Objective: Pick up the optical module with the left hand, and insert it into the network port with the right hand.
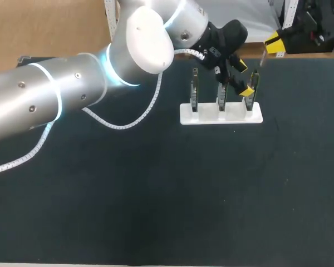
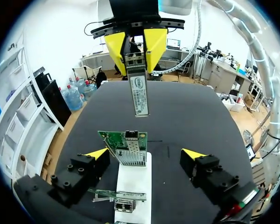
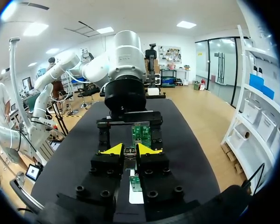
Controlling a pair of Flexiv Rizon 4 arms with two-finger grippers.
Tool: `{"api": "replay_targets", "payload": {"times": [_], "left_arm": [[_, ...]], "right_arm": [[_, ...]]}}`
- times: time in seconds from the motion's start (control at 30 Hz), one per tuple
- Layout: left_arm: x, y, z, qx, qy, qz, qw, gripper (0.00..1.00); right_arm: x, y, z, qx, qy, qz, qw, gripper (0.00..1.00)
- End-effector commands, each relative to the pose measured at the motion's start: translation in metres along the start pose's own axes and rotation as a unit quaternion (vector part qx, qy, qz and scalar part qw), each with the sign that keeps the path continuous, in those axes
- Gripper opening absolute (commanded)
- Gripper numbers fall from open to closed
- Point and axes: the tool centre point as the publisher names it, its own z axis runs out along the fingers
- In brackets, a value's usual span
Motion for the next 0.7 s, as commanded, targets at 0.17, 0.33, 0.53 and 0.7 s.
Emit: {"api": "replay_targets", "payload": {"times": [0.17,0.33,0.53,0.7], "left_arm": [[0.0007,0.0025,0.0023,0.006,0.003,-0.004,1.000,1.00],[0.0019,0.0020,0.0035,0.007,0.006,-0.005,1.000,1.00],[0.0024,0.0019,0.0037,0.007,0.006,-0.004,1.000,1.00],[0.0021,0.0014,0.0044,0.009,0.008,-0.004,1.000,1.00]], "right_arm": [[0.0012,0.0011,-0.0009,0.002,-0.002,-0.001,1.000,0.00],[0.0016,0.0011,-0.0007,0.002,-0.002,-0.001,1.000,0.00],[0.0018,0.0010,-0.0013,0.003,-0.002,-0.001,1.000,0.00],[0.0018,0.0008,-0.0016,0.002,-0.001,-0.001,1.000,0.00]]}}
